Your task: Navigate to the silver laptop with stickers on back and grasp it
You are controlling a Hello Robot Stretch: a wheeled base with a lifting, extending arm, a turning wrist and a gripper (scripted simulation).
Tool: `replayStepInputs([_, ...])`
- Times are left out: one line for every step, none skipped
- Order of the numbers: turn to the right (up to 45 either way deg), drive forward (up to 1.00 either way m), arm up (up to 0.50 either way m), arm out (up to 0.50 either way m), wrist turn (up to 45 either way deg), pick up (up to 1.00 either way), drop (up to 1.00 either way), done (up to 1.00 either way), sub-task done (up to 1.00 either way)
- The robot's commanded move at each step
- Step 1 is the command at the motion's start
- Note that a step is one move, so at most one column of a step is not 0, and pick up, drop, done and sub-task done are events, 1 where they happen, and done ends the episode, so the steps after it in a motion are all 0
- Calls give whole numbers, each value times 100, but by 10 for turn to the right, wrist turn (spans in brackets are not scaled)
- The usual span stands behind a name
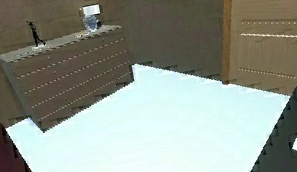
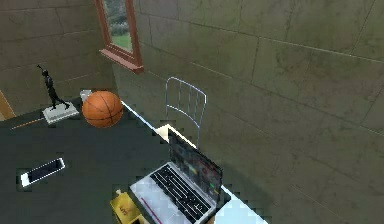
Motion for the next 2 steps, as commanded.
replayStepInputs([0,0,10,0,0,0,0,0,0])
replayStepInputs([0,0,0,0,0,0,0,100,0])
